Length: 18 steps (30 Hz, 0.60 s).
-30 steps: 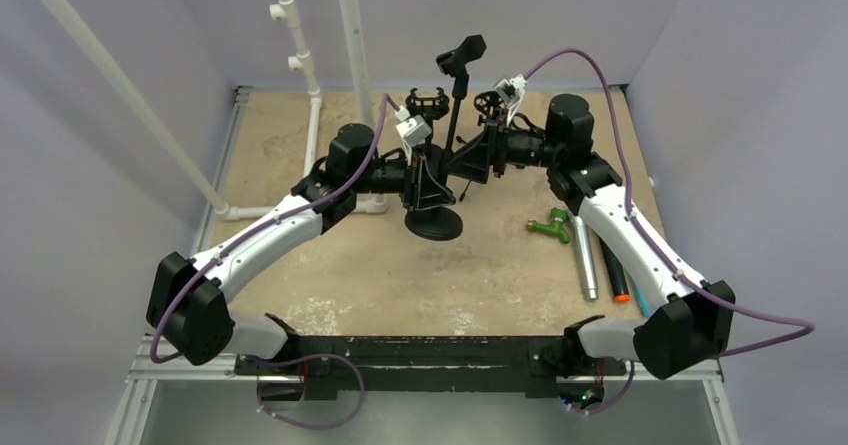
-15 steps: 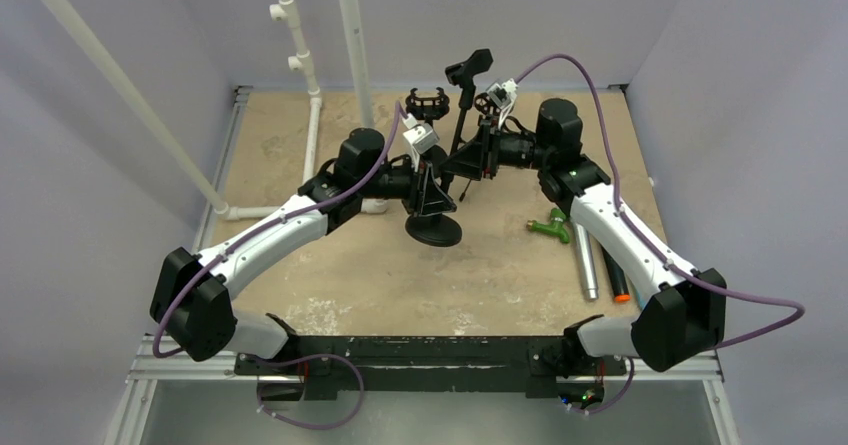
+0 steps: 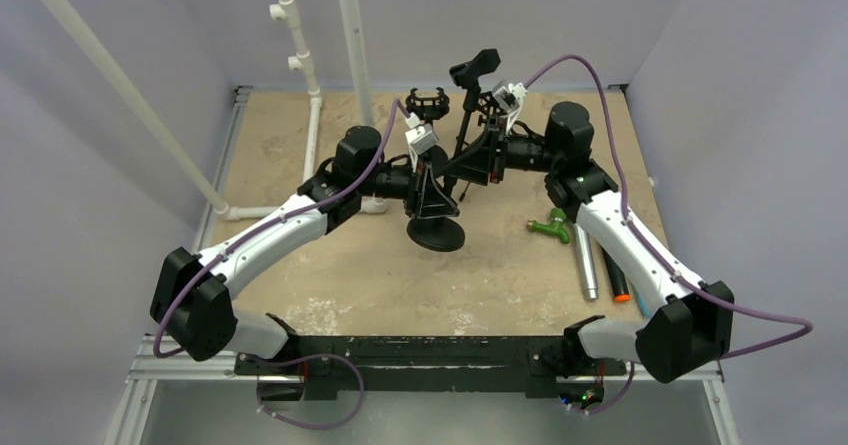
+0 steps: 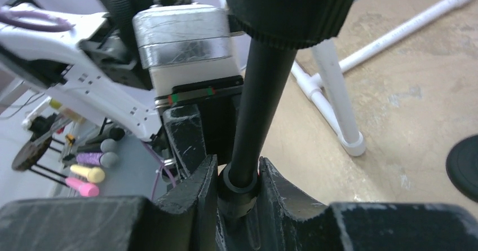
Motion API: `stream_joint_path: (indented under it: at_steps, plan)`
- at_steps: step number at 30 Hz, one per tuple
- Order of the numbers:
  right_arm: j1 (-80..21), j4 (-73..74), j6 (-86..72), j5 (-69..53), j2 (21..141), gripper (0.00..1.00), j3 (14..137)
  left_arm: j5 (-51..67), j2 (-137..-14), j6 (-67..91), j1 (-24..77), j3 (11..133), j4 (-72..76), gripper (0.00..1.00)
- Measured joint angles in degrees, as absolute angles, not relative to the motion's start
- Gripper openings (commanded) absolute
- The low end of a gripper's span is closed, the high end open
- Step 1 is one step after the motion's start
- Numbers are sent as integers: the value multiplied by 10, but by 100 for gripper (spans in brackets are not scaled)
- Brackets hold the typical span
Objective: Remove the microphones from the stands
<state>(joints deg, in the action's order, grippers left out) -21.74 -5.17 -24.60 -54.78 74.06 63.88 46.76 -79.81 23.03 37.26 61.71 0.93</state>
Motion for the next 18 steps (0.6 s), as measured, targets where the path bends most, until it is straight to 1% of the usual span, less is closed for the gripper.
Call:
stream_joint_path:
  at_steps: [8, 9, 11, 12, 15, 18]
  plan:
    - [-209, -103, -230, -688, 716, 0, 644, 611, -794, 262, 377, 613, 90, 0]
    - [-209, -99, -222, -708, 716, 5, 650, 633, -793, 271, 379, 609, 109, 0]
    - [-210, -81, -201, -739, 716, 23, 661, 649, -792, 284, 382, 602, 132, 0]
    - [-211, -73, -192, -747, 716, 31, 666, 655, -792, 294, 384, 597, 150, 0]
    - [-213, -50, -164, -759, 715, 50, 676, 660, -791, 312, 385, 591, 178, 0]
    - [-208, -15, -138, -749, 713, 58, 676, 653, -781, 320, 384, 591, 183, 0]
